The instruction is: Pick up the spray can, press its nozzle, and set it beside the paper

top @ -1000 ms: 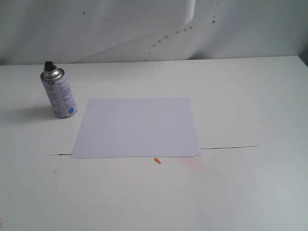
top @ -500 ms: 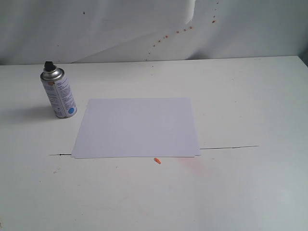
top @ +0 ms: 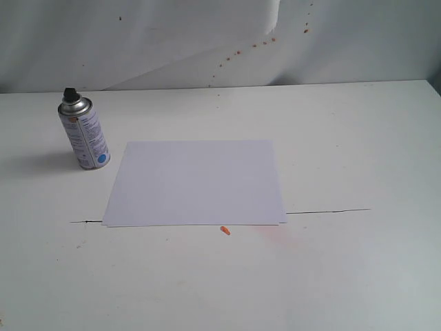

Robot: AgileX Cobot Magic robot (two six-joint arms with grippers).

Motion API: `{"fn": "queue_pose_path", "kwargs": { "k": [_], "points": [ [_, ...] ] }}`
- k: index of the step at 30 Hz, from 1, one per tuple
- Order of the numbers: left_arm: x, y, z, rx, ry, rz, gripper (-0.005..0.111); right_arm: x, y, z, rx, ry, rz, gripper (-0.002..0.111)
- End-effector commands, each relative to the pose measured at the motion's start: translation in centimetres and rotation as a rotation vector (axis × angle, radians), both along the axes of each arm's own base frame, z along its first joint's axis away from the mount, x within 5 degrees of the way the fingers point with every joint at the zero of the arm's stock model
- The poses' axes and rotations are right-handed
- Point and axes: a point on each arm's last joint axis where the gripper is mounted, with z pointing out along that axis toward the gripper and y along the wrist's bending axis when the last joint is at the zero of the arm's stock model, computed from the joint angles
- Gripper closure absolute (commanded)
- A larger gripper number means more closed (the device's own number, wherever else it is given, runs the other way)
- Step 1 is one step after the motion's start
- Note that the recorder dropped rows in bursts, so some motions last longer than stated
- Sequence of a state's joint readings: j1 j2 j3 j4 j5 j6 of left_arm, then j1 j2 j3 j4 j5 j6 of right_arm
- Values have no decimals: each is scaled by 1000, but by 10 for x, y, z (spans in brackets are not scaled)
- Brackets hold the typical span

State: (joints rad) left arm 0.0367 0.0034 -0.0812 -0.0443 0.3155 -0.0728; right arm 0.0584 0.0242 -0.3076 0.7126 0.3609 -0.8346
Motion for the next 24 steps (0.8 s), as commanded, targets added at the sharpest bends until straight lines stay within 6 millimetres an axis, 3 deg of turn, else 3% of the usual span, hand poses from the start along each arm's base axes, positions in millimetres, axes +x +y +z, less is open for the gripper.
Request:
{"fn": "queue_pose_path", "kwargs": {
  "k": [1, 5, 24],
  "points": [
    [2, 0, -15, -8, 39, 6, 106, 0, 0, -2, 0, -2, -3, 108],
    [3, -1, -27, -2, 73, -17, 106, 0, 0, -2, 0, -2, -3, 108],
    [3, -2, -27, 41, 75, -47, 106, 0, 0, -2, 0, -2, -3, 108]
  ]
}}
